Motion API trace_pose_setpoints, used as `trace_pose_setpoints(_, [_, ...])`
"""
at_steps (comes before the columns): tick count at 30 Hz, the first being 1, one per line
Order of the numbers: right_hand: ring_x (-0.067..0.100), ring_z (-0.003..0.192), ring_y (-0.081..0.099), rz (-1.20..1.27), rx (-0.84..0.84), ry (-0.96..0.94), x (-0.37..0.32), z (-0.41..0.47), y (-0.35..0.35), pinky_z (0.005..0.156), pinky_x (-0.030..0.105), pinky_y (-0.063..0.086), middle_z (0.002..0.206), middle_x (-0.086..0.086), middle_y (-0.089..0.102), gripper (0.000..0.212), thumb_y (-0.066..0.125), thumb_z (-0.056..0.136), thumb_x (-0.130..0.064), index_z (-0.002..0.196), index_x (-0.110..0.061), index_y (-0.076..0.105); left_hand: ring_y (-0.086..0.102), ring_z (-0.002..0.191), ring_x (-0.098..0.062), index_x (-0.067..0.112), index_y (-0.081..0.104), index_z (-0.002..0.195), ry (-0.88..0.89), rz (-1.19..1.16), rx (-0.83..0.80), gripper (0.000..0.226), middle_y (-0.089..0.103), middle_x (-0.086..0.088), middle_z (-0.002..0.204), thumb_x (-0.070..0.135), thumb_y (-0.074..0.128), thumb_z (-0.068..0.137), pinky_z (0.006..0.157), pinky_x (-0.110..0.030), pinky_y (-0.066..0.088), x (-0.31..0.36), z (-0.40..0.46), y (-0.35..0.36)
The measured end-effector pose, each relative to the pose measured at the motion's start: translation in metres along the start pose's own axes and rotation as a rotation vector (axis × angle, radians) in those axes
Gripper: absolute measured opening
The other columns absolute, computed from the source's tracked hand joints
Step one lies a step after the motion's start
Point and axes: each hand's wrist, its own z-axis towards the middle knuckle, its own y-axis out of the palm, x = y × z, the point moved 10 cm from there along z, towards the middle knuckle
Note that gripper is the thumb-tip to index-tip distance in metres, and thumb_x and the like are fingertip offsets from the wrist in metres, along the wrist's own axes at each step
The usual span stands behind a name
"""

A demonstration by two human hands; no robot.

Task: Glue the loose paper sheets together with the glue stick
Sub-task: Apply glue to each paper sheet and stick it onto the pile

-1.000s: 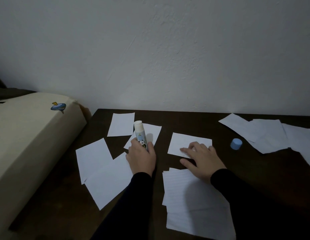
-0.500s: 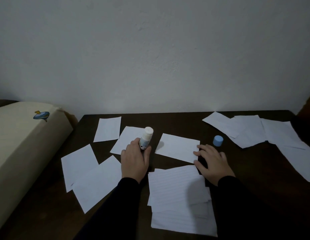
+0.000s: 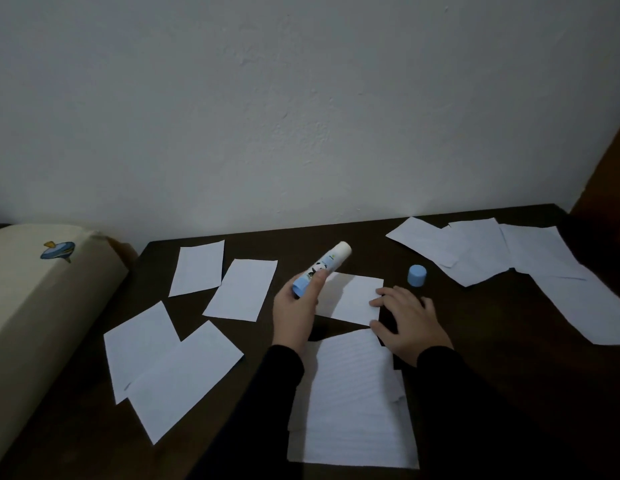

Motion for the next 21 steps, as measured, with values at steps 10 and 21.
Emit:
trace_pose_setpoints(10, [0.008, 0.141, 0.018, 0.004, 0.021, 0.002, 0.003, 0.003, 0.001, 0.117, 0.05, 0.007, 0.146, -0.016, 0.035, 0.033, 0.053, 0.09, -0.042, 0.122, -0.036, 0.05, 0.066, 0.08, -0.013, 0.016, 0.05, 0.129, -0.161, -0.461, -0.039, 0.045, 0.073, -0.008, 0.106, 0.049, 0.038, 0.1, 0.072, -0.023, 0.05, -0.028, 0.005, 0.039])
trace_pose_setpoints(21, [0.007, 0.128, 0.032, -0.069, 0.199, -0.078, -0.001, 0.0, -0.007, 0.099, 0.031, 0.021, 0.135, -0.014, 0.045, 0.034, 0.053, 0.086, -0.044, 0.117, -0.032, 0.057, 0.054, 0.104, -0.002, 0.025, 0.036, 0.133, 0.252, 0.157, -0.038, 0.054, 0.054, 0.015, 0.114, 0.01, 0.064, 0.09, 0.071, -0.005, 0.048, -0.012, -0.011, 0.048])
